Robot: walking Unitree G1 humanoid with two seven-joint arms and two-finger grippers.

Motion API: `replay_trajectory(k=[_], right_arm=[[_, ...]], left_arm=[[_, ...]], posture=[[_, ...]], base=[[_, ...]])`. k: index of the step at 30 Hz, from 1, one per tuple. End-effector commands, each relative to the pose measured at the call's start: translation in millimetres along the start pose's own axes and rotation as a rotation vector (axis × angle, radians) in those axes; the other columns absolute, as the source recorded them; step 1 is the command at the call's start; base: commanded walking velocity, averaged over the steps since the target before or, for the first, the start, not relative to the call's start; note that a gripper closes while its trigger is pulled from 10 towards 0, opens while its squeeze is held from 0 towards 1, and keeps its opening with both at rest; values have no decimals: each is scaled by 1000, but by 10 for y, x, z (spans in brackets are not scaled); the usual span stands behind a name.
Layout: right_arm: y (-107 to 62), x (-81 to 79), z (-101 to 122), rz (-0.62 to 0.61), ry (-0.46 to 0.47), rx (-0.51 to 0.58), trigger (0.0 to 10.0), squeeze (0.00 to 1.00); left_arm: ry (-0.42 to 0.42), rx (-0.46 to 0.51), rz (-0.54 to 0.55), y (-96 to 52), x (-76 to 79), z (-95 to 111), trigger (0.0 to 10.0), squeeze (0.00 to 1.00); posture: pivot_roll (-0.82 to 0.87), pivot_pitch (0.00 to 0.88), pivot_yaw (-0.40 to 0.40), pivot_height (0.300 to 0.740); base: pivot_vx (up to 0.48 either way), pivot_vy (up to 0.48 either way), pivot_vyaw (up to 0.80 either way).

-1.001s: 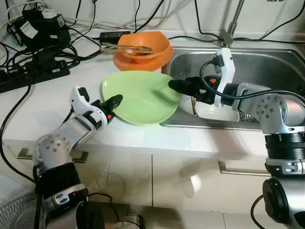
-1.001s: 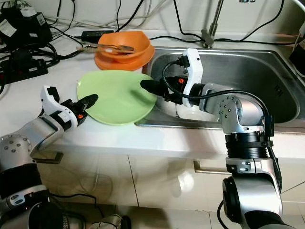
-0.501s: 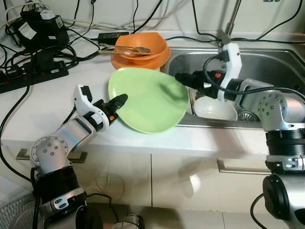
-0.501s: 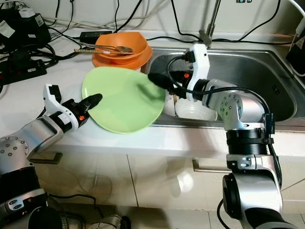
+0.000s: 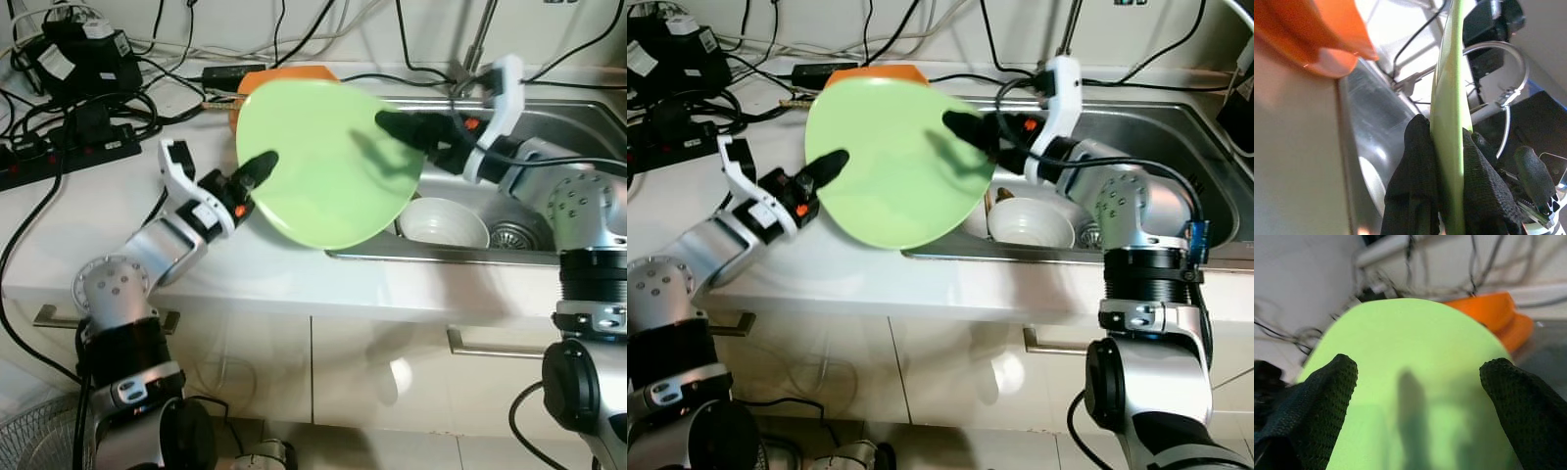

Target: Kitchen organization

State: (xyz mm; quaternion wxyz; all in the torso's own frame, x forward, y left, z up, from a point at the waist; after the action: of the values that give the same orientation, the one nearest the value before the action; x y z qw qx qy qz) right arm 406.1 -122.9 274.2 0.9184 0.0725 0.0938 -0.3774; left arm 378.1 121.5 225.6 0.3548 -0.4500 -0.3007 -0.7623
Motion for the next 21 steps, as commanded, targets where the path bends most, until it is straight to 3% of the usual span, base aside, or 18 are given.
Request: replay_trajectory(k=[1, 6, 16, 21], right_arm=[[-31, -6, 138, 27, 14, 52, 10000, 0], [-46, 4, 186, 30, 24, 76, 10000, 0], [-117, 73, 532, 8, 26, 216, 10000, 0], [-135, 102, 573, 2, 45, 249, 10000, 0]], left_arm=[[-2, 16, -156, 49, 295, 89, 0, 0], [-6, 23, -192, 71, 361, 113, 0, 0], [-5, 45, -212, 102, 386, 158, 0, 0], [-3, 50, -215, 118, 390, 173, 0, 0]], posture=[[61, 23, 34, 740], [54, 22, 30, 740], [44, 19, 25, 740], [41, 15, 27, 740]], base=[[0, 0, 0], [0, 0, 0], [0, 0, 0], [0, 0, 0]])
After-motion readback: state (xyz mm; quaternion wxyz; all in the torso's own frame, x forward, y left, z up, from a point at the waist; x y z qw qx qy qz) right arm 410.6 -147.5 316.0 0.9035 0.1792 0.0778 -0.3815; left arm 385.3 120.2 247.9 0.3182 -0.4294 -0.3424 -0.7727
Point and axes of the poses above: a point about 5 cm out from each wrist's last joint towards the gripper, its own y axis pointing out of the wrist towards the gripper, its own z axis along the axis of the wrist's last joint, x = y × z, the point moved 6 cm from there along y, pointing out of the wrist towards the gripper, and after that the axes turned 7 degrees about -y, right-handed, at the moved point
